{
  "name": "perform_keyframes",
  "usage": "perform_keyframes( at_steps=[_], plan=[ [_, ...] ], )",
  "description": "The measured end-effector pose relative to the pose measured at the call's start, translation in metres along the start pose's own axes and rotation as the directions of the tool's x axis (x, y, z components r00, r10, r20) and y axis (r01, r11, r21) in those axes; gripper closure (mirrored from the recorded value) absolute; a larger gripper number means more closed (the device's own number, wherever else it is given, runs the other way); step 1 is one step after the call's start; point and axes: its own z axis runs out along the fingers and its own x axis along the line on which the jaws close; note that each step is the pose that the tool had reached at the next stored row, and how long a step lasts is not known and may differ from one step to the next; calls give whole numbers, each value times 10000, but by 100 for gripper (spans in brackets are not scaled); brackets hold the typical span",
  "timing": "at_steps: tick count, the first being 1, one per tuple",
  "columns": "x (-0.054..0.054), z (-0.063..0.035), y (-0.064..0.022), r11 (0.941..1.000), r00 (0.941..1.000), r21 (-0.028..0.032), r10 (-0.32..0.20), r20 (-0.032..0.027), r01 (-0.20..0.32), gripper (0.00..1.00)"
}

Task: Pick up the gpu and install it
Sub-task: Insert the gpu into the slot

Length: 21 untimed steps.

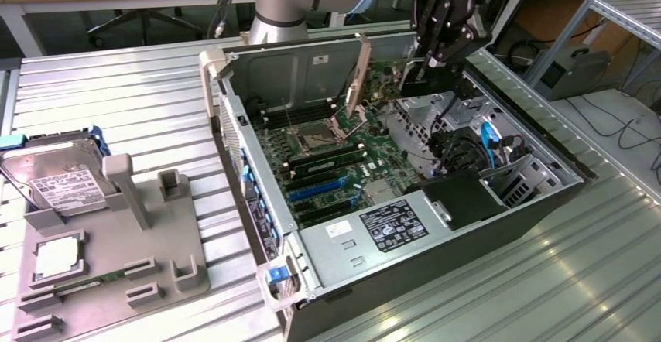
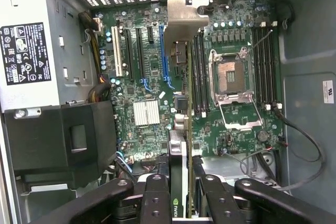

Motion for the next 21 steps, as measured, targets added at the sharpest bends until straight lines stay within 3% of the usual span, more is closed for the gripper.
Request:
perform_keyframes(
  at_steps=[3,6,21],
  plan=[
    [0,1,2,10000,10000,0,1,1,-1,73],
    [3,13,39,10000,10000,-7,-1,82,1,73],
    [6,315,80,10000,10000,-7,-7,90,7,73]
  ],
)
